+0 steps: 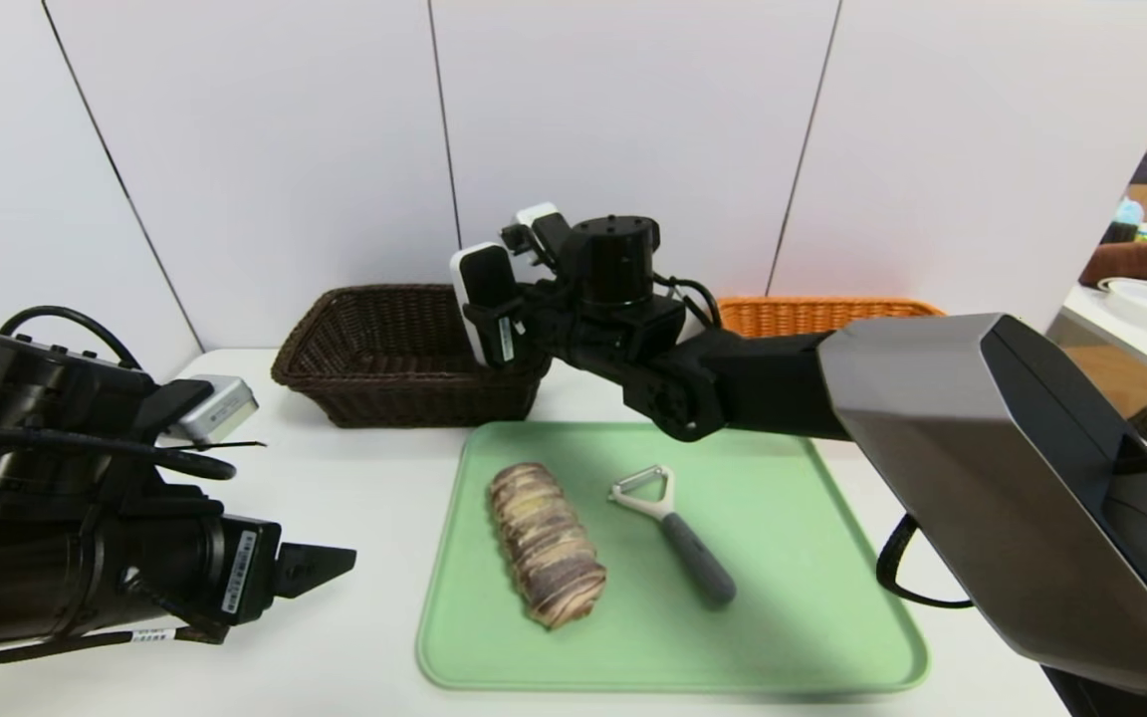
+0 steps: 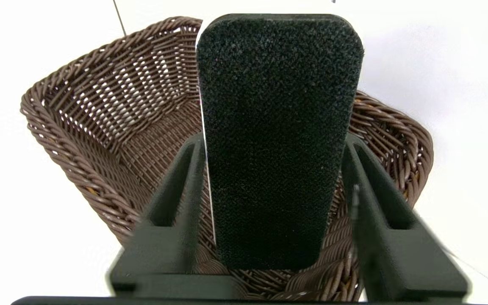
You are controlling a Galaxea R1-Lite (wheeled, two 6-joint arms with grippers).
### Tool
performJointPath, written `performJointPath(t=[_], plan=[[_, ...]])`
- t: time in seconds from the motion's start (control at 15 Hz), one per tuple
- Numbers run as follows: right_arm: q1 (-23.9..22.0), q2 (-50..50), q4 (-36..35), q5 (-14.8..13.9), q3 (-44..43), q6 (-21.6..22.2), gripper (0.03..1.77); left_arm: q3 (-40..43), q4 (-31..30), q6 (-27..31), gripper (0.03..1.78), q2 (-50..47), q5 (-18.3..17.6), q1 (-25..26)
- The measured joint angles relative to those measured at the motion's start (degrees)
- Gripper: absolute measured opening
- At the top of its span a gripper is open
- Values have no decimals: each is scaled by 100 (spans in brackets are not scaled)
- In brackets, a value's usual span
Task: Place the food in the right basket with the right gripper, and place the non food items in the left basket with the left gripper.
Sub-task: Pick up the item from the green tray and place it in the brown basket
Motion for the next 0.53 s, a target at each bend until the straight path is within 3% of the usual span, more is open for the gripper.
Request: performJointPath(t=[0.2, 0.53], plan=[[0, 11, 0, 5, 0, -2, 125, -2, 0, -5, 169, -2, -2, 0], [0, -20, 2, 38, 0, -2, 146, -4, 0, -5, 169, -23, 2, 2]])
